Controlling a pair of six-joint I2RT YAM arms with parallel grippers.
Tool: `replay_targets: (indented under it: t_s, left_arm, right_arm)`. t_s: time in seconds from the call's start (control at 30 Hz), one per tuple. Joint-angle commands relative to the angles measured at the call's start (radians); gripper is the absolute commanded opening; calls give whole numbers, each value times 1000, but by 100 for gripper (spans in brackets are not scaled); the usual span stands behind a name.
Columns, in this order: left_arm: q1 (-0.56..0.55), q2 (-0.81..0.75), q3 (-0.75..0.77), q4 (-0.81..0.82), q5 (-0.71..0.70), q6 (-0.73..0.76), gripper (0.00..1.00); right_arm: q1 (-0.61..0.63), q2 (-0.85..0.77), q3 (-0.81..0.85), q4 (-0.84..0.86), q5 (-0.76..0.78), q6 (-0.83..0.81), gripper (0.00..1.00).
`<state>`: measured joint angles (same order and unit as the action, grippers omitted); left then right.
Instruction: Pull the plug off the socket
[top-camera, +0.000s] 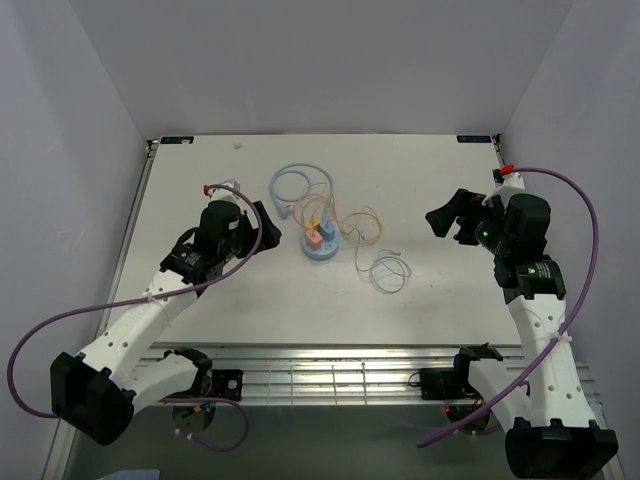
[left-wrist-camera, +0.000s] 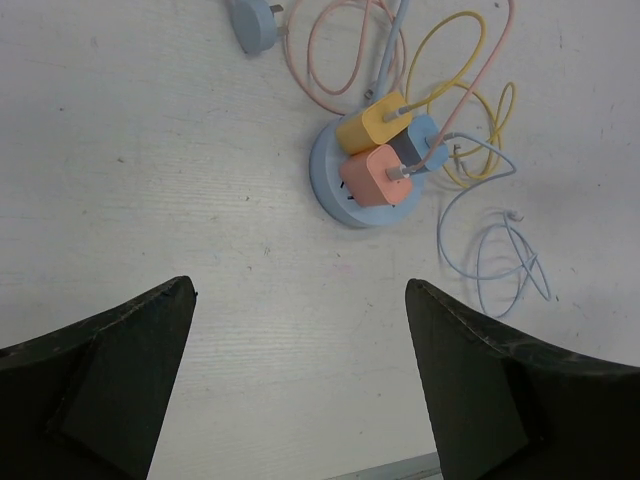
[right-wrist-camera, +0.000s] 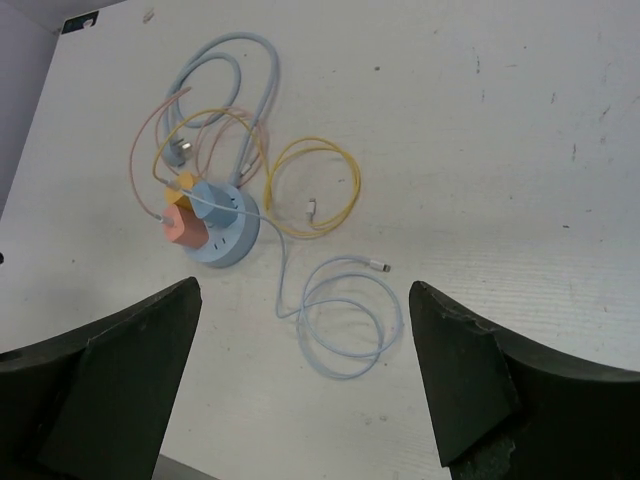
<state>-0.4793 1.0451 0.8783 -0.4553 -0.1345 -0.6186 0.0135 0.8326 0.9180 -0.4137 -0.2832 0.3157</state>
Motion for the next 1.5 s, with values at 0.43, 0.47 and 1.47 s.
replay_targets:
  t_s: [0.43, 0.47, 1.47]
  left_arm:
    - [-4, 104, -21, 90, 133, -10, 98]
    - [-5, 113, -21, 96, 166, -13, 98]
    - [-45, 319, 34, 184, 185, -59, 98]
  right_arm:
    - [313, 88, -150, 299, -109, -21, 90]
    - [369, 132, -157, 334, -94, -12, 90]
    - [664, 836, -31, 757, 444, 233, 67]
